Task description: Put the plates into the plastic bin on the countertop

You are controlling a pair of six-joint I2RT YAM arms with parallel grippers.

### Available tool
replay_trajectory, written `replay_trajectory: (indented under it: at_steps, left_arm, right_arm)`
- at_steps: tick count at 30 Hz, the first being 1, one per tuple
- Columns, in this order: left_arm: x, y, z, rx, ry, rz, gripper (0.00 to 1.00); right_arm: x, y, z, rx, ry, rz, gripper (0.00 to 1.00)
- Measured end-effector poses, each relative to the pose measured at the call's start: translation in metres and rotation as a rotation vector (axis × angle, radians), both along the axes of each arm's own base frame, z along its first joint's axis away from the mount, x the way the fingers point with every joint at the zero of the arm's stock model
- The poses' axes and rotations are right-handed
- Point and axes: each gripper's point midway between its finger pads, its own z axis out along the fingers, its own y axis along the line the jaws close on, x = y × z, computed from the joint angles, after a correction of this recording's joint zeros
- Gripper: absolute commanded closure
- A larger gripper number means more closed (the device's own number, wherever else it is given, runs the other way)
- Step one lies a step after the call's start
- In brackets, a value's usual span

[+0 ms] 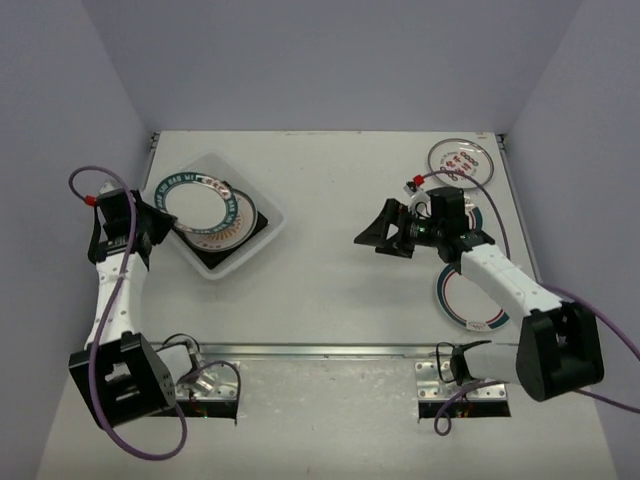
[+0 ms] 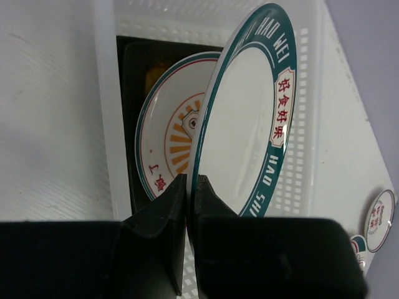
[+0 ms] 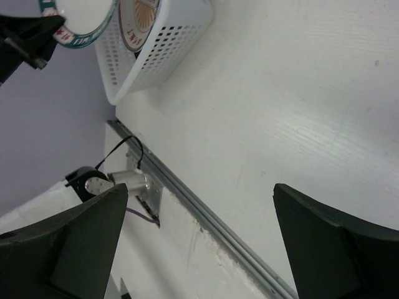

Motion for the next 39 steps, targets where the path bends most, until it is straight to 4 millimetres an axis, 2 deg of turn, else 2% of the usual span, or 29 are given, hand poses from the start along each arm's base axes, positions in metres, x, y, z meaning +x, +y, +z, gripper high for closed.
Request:
replay_trajectory:
  at_steps: [3, 5, 8, 10, 12, 15, 18, 23, 25, 29, 32, 34, 35, 37, 39]
  left_arm:
    - [0.005, 0.001, -0.032, -0.039, 0.085, -0.003, 0.91]
    - [0.006, -0.001, -0.046, -0.064, 0.119, -0.015, 0.68]
    - [0.008, -0.008, -0.056, -0.104, 0.131, -0.042, 0.38]
    - [0.009, -0.013, -0.057, -0.118, 0.126, -0.064, 0.22]
    - [0.013, -0.019, -0.052, -0.126, 0.096, -0.094, 0.0]
    - [0.018, -0.032, -0.046, -0.109, 0.07, -0.154, 0.0]
    - [0.013, -0.044, -0.051, -0.101, 0.104, -0.195, 0.0]
    - [0.0, -0.042, -0.049, -0.047, 0.162, -0.191, 0.0]
    - [-0.005, -0.036, -0.039, -0.004, 0.161, -0.173, 0.0]
    - [-0.01, -0.026, -0.007, 0.091, 0.112, -0.154, 0.0]
    - [-0.01, -0.033, 0.013, 0.107, 0.053, -0.2, 0.0]
    - [-0.01, -0.054, 0.022, 0.088, -0.002, -0.273, 0.0]
    - [-0.01, -0.073, 0.028, 0.072, -0.036, -0.323, 0.0]
    - [-0.012, -0.124, 0.039, 0.058, -0.104, -0.453, 0.0]
    - [-0.019, -0.195, 0.049, 0.031, -0.16, -0.644, 0.0]
  right_arm:
    - [-0.011, -0.004, 0.019, -0.01, -0.083, 0.003, 0.01]
    - [-0.014, -0.007, 0.029, -0.025, -0.137, 0.001, 0.01]
    - [-0.019, -0.014, 0.034, -0.06, -0.178, -0.004, 0.01]
    - [-0.022, -0.017, 0.036, -0.08, -0.192, -0.003, 0.01]
    - [-0.023, -0.021, 0.034, -0.109, -0.196, -0.008, 0.01]
    - [-0.021, -0.028, 0.029, -0.162, -0.185, -0.026, 0.01]
    - [-0.017, -0.034, 0.021, -0.209, -0.167, -0.049, 0.01]
    - [-0.013, -0.052, 0.007, -0.31, -0.131, -0.126, 0.01]
    - [-0.01, -0.063, 0.004, -0.362, -0.125, -0.173, 0.01]
    - [-0.007, -0.08, 0.004, -0.44, -0.108, -0.236, 0.01]
    - [-0.007, -0.084, 0.006, -0.454, -0.106, -0.248, 0.01]
    - [-0.013, -0.085, 0.009, -0.448, -0.109, -0.249, 0.01]
    - [-0.017, -0.084, 0.013, -0.439, -0.118, -0.249, 0.01]
    - [-0.025, -0.086, 0.032, -0.411, -0.174, -0.263, 0.01]
    - [-0.036, -0.09, 0.056, -0.382, -0.247, -0.289, 0.01]
